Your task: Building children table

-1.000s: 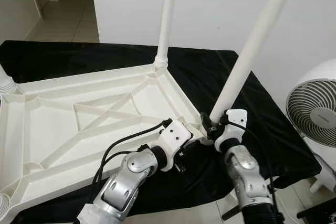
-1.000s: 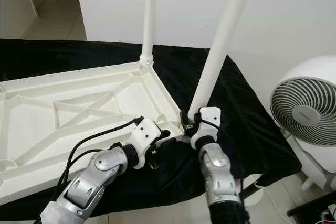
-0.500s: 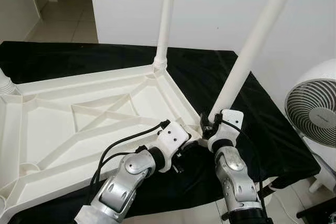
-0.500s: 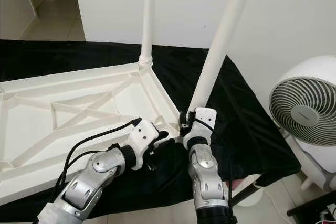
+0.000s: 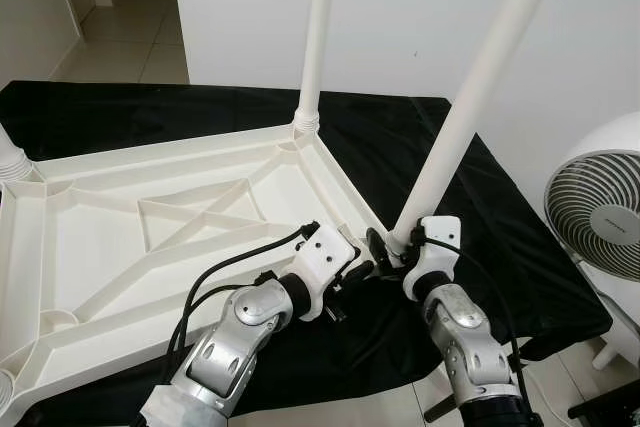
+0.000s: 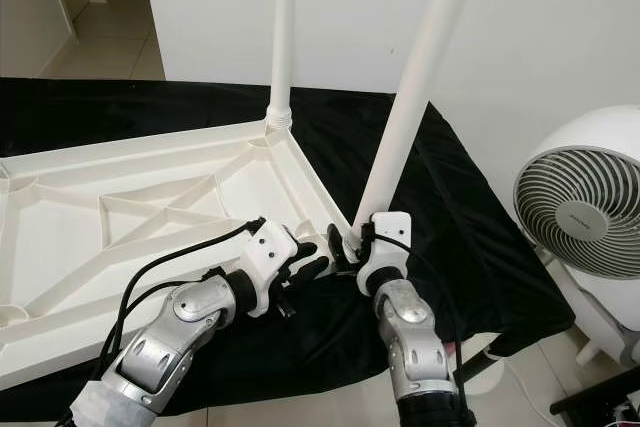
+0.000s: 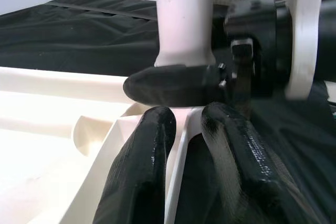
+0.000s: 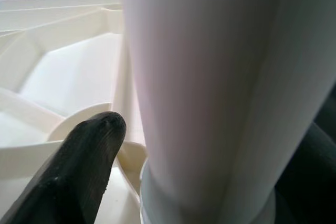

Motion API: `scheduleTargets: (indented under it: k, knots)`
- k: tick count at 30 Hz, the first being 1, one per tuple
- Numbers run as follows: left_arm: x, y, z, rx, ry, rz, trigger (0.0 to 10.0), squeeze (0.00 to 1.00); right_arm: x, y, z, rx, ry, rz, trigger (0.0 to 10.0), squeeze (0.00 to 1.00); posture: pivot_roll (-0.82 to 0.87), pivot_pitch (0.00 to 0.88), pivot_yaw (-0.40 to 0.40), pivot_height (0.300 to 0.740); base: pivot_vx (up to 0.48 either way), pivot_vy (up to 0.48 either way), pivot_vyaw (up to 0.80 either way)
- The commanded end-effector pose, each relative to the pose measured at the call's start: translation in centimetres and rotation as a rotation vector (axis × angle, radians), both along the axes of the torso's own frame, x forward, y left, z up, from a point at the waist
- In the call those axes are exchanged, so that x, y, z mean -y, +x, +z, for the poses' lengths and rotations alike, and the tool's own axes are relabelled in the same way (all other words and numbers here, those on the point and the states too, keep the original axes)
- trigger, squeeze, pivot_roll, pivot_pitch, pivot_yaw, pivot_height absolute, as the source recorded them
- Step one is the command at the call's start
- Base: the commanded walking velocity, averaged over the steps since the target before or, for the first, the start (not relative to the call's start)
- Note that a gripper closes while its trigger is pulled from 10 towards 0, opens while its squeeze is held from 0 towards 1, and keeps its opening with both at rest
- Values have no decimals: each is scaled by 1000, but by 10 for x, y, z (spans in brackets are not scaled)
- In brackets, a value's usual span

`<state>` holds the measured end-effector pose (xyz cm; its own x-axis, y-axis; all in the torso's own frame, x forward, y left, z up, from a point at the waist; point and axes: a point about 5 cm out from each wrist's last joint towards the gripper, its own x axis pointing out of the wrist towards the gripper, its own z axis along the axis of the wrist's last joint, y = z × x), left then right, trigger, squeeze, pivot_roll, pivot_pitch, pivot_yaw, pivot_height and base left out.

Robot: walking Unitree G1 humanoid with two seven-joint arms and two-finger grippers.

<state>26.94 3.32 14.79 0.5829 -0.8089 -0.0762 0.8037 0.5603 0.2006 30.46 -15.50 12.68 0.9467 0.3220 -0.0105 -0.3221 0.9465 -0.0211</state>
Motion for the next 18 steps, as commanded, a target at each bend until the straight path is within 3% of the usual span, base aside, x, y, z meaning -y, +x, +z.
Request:
scheduleTargets:
  k: [1,9,16,17,18]
  knots:
    - [3,0,0,1,-3,-20,10000,0,4,2,2,14,-16,57,10000,0,2,0,-81,740,0,0,0]
    - [3,2,4,7,-6,-19,10000,0,21,14,15,78,-109,199,10000,0,4,7,-71,740,0,0,0]
    - [2,3,4,4,-10,-18,10000,0,22,20,9,49,-110,285,10000,0,3,13,-60,740,0,0,0]
    - [2,3,5,4,-11,-20,10000,0,21,20,7,40,-115,303,2275,0,6,17,-59,740,0,0,0]
    - [3,4,5,4,-11,-22,10000,0,21,20,5,35,-116,320,2275,0,8,18,-59,740,0,0,0]
